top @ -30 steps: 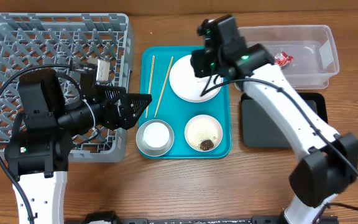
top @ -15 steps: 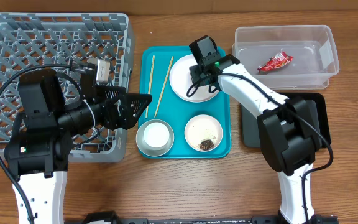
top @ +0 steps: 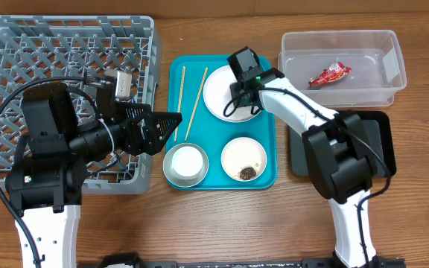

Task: Sort waste into correct bins and load items into the dishwasher
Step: 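Grasp the crumpled tissue on the white plate with the right gripper, then drop the tissue into the clear plastic bin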

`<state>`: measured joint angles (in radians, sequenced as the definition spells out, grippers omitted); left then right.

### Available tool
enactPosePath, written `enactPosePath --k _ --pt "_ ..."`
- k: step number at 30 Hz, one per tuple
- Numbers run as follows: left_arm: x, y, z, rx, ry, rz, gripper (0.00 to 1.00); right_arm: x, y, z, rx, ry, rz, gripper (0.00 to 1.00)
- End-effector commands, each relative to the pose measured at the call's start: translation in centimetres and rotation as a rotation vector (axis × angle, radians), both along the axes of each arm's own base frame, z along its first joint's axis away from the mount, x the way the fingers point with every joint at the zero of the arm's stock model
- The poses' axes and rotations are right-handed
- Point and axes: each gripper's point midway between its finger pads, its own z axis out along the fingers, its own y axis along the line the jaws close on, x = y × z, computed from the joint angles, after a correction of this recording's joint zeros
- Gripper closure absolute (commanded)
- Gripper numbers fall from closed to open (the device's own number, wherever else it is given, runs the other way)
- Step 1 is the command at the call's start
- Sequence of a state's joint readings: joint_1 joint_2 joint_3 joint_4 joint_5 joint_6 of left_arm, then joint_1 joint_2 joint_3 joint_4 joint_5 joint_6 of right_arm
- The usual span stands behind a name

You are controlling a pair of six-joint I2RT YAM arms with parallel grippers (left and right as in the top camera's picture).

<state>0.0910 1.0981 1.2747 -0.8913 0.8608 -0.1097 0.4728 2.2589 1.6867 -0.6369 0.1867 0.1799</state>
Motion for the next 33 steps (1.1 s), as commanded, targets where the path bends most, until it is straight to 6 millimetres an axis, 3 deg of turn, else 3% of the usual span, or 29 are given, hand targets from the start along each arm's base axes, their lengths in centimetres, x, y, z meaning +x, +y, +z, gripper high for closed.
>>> enactPosePath --k 1,4,8,14,18,22,27,33 --pt "0.0 -0.4 0.6 -0.017 -0.005 -0.017 0.00 -0.1 -0.8 -0.8 -0.018 0.011 -0.020 0.74" --pt "0.0 -0.4 0.6 -0.017 -0.005 -0.017 0.00 -0.4 -0.9 -0.8 -0.024 0.023 -0.020 0.94" --pt "0.0 -0.4 0.6 -0.017 -0.005 -0.017 0.00 -0.6 -0.7 1.2 -0.015 0.034 -0.013 0.96" --pt "0.0 -0.4 0.6 -0.017 -0.005 -0.017 0.00 -0.8 0.6 9.4 0.117 -0.027 -0.014 0.96" --pt "0.0 -0.4 0.6 -0.017 -0.005 -0.017 0.00 -0.7 -0.1 15.0 0.199 -0.120 -0.075 0.96" --pt "0.0 -0.4 0.6 -0.017 -0.005 -0.017 0.00 -0.7 -1.3 18.4 0.227 -0.182 -0.092 0.96" --pt "0.0 -0.4 0.6 -0.017 -0.005 -0.017 0.00 0.6 -5.6 19.2 0.170 -0.232 -0.200 0.96" --pt "0.0 -0.4 0.6 -0.017 -0.005 -0.017 0.00 2.0 -10.6 17.6 0.153 -0.204 -0.324 0.95"
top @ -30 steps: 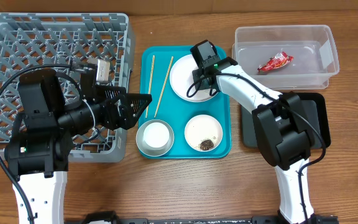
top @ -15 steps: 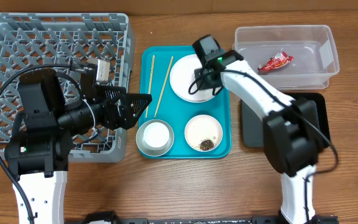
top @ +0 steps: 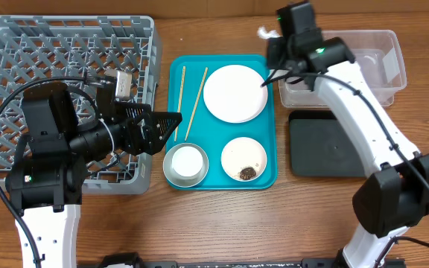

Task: Sort waste into correct bins and load items into the dishwasher
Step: 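Drop the tissue into the clear plastic bin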

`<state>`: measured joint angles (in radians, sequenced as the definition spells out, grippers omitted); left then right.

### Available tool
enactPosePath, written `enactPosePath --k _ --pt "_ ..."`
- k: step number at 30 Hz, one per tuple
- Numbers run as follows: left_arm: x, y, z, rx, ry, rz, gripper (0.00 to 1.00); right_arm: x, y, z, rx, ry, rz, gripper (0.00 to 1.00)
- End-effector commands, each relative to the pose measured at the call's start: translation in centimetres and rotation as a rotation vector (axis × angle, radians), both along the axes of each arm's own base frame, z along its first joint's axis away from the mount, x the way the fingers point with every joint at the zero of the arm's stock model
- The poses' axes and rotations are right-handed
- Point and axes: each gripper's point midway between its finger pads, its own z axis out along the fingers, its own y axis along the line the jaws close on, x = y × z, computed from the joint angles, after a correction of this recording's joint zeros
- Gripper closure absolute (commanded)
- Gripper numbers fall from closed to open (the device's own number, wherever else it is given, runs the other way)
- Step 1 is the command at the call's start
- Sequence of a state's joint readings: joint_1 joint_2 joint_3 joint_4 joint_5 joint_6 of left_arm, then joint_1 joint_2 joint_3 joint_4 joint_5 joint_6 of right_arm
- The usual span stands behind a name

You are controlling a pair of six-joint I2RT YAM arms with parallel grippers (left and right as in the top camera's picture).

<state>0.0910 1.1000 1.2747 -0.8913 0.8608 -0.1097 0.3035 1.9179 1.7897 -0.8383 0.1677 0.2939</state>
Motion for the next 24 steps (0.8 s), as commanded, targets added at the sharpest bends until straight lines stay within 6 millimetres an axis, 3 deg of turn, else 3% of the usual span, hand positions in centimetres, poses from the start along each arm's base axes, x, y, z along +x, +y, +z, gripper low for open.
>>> enactPosePath --k 1,2,3,6,10,14,18,21,24 --pt "-0.1 -0.4 0.7 -0.017 -0.007 -0.017 0.00 0.6 -2.5 -1.3 -0.003 0.033 -0.073 0.79" --pt "-0.1 -0.4 0.7 -0.017 -0.007 -0.017 0.00 0.5 -2.9 -1.8 -0.004 0.049 -0.080 0.62" --pt "-0.1 -0.4 0.7 -0.017 -0.007 -0.017 0.00 0.5 -3.4 -2.1 -0.008 0.060 -0.089 0.56" --pt "-0.1 -0.4 0.7 -0.017 -0.007 -0.017 0.00 0.1 -4.1 -1.7 -0.010 0.071 -0.094 0.62" --pt "-0.1 -0.4 0.7 -0.017 -0.007 -0.017 0.00 -1.1 -3.3 1.6 0.034 0.027 -0.061 0.59" --pt "-0.1 -0.4 0.7 -0.017 -0.007 -0.017 0.00 -3.4 -0.5 5.8 0.138 -0.020 0.044 0.55" --pt "-0.1 -0.4 0.7 -0.017 -0.007 -0.017 0.00 -6.7 3.2 7.9 0.219 -0.002 0.168 0.54" --pt "-0.1 -0.4 0.7 -0.017 -0.007 -0.017 0.00 -9.8 6.5 7.3 0.259 0.087 0.272 0.52" --pt "-0.1 -0.4 0.7 -0.017 -0.007 -0.017 0.00 -13.4 9.8 4.9 0.273 0.221 0.372 0.52"
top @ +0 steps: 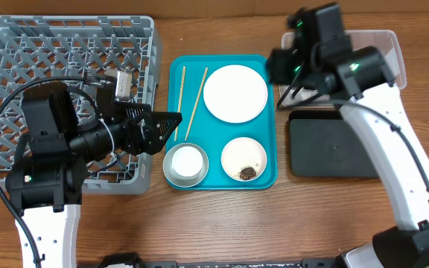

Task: Sort waste into correct bins and load items into the dishwasher
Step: 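Drop the tissue into the clear plastic bin, then grasp the white cup on the tray with the right gripper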

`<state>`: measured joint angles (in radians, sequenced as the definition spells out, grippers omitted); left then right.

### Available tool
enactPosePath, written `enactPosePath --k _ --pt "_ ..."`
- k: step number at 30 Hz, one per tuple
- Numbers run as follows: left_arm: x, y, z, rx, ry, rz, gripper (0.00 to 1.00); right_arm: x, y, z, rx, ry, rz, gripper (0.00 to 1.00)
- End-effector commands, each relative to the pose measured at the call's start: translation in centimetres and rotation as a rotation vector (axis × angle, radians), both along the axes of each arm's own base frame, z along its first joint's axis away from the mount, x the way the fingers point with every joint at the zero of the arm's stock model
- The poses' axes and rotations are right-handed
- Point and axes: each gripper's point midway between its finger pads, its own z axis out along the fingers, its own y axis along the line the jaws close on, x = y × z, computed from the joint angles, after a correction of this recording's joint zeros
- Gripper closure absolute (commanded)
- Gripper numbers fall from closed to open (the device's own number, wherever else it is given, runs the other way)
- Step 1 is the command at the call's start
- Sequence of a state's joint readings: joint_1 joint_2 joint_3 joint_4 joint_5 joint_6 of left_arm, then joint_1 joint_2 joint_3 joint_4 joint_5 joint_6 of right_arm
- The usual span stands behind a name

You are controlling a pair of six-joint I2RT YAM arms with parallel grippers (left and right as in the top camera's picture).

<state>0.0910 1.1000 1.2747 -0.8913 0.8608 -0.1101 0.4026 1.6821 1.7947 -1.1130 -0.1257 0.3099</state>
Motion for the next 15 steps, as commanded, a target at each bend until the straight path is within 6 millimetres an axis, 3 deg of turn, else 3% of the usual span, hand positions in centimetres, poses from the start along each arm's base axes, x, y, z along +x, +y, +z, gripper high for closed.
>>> enactPosePath --k 1,5,9,15 --pt "-0.1 -0.4 0.7 -0.017 -0.008 -0.017 0.00 -3.4 4.5 -2.7 0.040 0.128 0.146 0.53" --pt "-0.1 -0.4 0.7 -0.017 -0.008 -0.017 0.00 -7.1 8.2 -6.4 0.007 0.227 0.225 0.53" --pt "-0.2 -0.5 0.7 -0.027 0.003 -0.016 0.00 -9.5 11.6 -9.6 -0.011 0.253 0.308 0.54" --pt "0.2 0.2 0.2 0.002 0.012 0.023 0.00 -10.1 13.3 -13.2 -0.058 0.251 0.298 0.53"
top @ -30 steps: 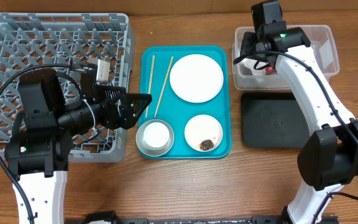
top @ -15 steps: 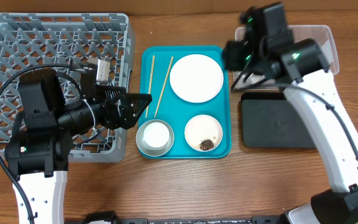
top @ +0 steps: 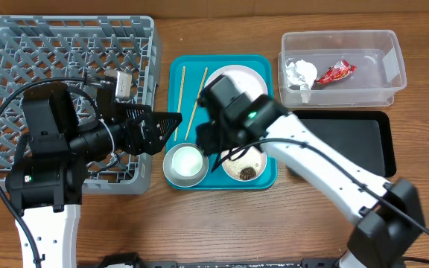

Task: Sort waste into correct bins and load items into the dishwasher
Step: 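Grasp the white cup on the tray with the right gripper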

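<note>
A teal tray (top: 263, 181) holds a white plate (top: 240, 78), two chopsticks (top: 194, 104), a metal bowl (top: 185, 164) and a small white bowl with food scraps (top: 247, 170). My right gripper (top: 216, 145) hangs low over the tray between the two bowls, its jaws hidden under the wrist. In the clear bin (top: 341, 93) lie a crumpled white tissue (top: 301, 72) and a red wrapper (top: 332, 72). Beside the tray's left edge, next to the grey dish rack (top: 65, 45), my left gripper (top: 168, 128) is open and holds nothing.
A black tray (top: 348, 138) lies at the right, below the clear bin. The dish rack fills the back left of the wooden table. My right arm crosses from the front right over the black tray's corner.
My right gripper has moved from over the clear bin's left end to low over the tray between the bowls. A white tissue now lies in the bin. The left arm has not moved.
My right gripper was first down on the white plate. Then it was near the clear bin's left corner with something white in it, then over the bin. Now the tissue lies in the bin beside the red wrapper, and the gripper is over the tray.
</note>
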`<state>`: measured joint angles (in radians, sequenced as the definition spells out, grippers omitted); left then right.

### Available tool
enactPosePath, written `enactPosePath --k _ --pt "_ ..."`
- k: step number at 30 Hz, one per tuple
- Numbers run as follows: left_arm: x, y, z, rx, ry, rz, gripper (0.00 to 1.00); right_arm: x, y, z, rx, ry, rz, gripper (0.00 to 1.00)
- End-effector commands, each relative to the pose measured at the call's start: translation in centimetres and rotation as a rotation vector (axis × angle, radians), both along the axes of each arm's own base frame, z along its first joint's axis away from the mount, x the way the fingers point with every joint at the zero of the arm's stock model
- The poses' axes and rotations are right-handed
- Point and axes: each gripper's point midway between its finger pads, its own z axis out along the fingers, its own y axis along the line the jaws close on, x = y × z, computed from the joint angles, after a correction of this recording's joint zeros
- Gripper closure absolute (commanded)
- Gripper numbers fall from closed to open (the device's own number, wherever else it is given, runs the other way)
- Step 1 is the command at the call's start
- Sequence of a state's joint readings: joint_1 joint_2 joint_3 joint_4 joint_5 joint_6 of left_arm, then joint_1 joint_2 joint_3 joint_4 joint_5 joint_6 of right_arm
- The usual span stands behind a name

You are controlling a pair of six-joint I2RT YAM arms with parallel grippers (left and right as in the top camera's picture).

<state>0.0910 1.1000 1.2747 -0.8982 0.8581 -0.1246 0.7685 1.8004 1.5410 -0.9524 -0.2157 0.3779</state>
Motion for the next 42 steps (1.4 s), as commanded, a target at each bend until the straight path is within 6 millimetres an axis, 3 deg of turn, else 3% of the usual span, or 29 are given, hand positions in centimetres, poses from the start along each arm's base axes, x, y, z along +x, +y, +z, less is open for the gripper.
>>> enactPosePath --k 1,6,9,14,19,26,30,34,39,42 --pt "0.4 0.3 0.2 0.017 -0.003 0.025 0.00 0.4 -0.2 -1.7 -0.041 -0.009 -0.053 0.54" --pt "0.9 1.5 0.0 0.042 -0.002 0.079 0.00 -0.2 -0.4 -4.3 -0.054 0.035 -0.089 0.57" --pt "1.5 3.8 -0.6 0.069 0.016 0.171 0.00 -0.6 -0.5 -5.6 -0.067 0.048 -0.083 0.58" --pt "2.0 8.8 -1.5 0.102 0.060 0.356 0.00 -1.3 0.0 -5.9 -0.051 0.064 -0.063 0.61" --pt "1.4 11.4 -2.3 0.095 0.116 0.448 0.00 -1.4 0.2 -5.8 -0.048 0.061 -0.059 0.62" --pt "0.2 11.3 -3.4 0.109 0.170 0.431 0.00 -1.9 1.6 -6.7 -0.029 0.036 -0.027 0.64" --pt "-0.2 11.1 -3.7 0.126 0.177 0.408 0.00 -1.5 1.4 -7.0 -0.056 0.010 -0.038 0.66" --pt "-0.3 10.5 -3.5 0.109 0.167 0.378 0.00 -1.5 1.3 -7.0 -0.057 0.009 -0.038 0.74" --pt "-0.3 9.8 -3.0 0.081 0.144 0.336 0.00 -1.4 1.2 -7.1 -0.063 0.004 -0.042 0.96" --pt "-0.3 9.6 -2.9 0.073 0.141 0.329 0.00 -1.3 1.4 -6.9 -0.059 0.000 -0.042 0.96"
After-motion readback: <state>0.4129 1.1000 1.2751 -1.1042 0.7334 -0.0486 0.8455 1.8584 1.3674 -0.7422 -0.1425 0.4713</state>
